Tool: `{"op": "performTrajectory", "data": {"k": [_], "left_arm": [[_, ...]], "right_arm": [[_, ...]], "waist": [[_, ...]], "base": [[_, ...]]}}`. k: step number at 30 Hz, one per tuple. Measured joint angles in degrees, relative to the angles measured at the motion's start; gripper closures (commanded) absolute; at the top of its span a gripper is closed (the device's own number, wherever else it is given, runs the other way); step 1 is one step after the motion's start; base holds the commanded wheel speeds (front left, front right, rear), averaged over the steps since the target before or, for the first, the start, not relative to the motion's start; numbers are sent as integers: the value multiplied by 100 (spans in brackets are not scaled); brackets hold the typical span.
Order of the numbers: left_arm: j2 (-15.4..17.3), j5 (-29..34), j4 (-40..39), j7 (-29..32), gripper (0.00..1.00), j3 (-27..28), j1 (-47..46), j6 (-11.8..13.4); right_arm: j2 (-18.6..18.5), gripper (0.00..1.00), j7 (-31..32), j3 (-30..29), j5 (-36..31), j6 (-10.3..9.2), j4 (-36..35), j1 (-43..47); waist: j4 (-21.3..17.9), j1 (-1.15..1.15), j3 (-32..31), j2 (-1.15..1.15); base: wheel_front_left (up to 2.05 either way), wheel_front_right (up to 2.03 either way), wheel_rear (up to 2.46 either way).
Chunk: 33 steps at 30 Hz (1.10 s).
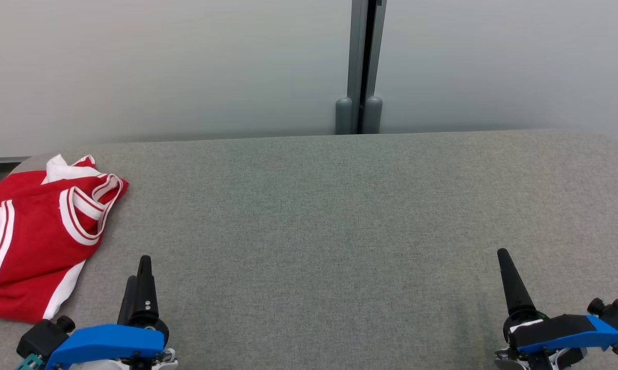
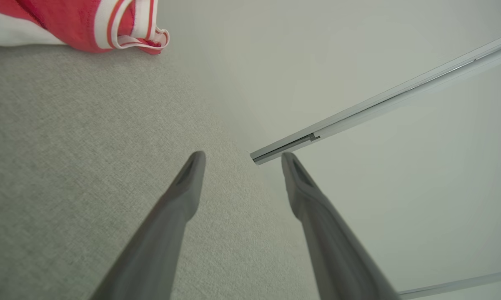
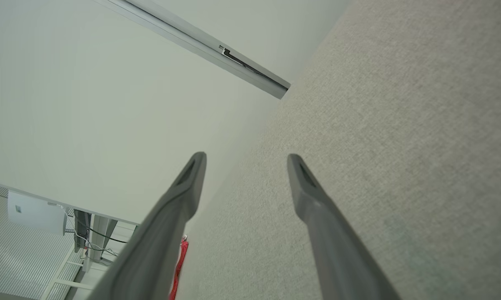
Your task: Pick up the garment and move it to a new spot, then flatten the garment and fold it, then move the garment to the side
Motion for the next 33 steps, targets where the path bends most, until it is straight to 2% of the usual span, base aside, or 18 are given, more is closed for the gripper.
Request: {"op": "performTrajectory", "data": {"k": [15, 33], "left_arm": [[93, 1348, 18, -299, 0, -225, 26, 49], [154, 2591, 174, -599, 0, -486, 18, 119]], "right_arm": [[-3, 0, -200, 40, -1384, 1, -45, 16], [-9, 0, -333, 47, -2591, 3, -37, 28]], "waist": [[8, 0, -10, 0], [46, 0, 0, 0]], "base": [[0, 0, 0], [0, 0, 0]]}}
